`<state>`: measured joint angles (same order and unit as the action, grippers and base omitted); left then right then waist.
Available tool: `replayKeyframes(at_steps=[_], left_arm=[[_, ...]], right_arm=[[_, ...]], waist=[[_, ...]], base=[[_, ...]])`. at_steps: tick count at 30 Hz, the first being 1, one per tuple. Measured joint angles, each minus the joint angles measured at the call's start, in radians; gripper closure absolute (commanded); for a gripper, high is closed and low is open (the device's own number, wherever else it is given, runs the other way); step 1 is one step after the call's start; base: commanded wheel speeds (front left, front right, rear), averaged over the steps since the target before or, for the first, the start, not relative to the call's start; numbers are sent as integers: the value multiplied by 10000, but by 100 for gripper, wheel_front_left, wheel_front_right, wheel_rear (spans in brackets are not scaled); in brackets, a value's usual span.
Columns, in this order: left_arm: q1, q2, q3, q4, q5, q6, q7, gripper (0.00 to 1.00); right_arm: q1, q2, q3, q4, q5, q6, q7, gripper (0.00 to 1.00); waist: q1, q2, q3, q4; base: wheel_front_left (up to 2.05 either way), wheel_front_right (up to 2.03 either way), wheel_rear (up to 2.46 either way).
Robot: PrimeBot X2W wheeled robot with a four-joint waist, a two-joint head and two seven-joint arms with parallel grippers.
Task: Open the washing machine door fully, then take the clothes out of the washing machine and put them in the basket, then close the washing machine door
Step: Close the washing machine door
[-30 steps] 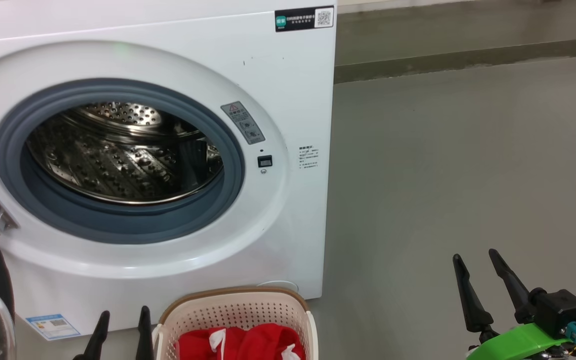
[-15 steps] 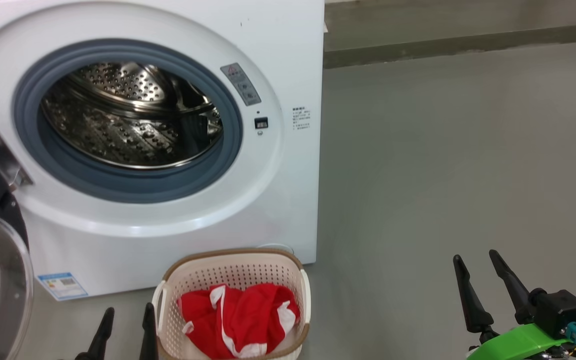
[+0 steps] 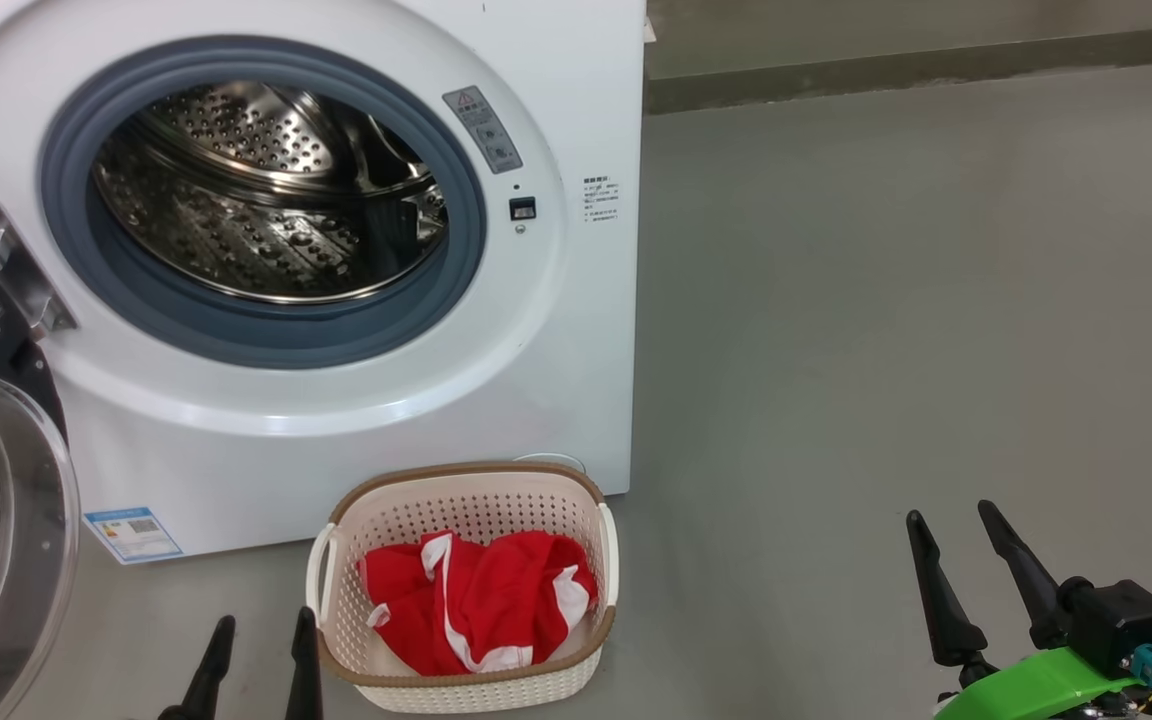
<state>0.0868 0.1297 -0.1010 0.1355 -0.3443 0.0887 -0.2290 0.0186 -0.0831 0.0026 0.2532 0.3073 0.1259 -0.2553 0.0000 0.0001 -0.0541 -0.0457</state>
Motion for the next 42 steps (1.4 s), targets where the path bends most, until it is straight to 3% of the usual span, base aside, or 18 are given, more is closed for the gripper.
replayKeyframes(at_steps=[17, 42], left_arm=[[6, 52, -48, -336, 31, 355, 73, 0], [22, 151, -8, -1145, 105, 842, 255, 0]], right_arm=[[-3, 0, 59, 23, 2, 0, 0, 0], [-228, -104, 819, -142, 48, 0, 0, 0]], waist=[[0, 0, 37, 528], [0, 0, 237, 2969]], base=[[0, 0, 0], [0, 0, 0]])
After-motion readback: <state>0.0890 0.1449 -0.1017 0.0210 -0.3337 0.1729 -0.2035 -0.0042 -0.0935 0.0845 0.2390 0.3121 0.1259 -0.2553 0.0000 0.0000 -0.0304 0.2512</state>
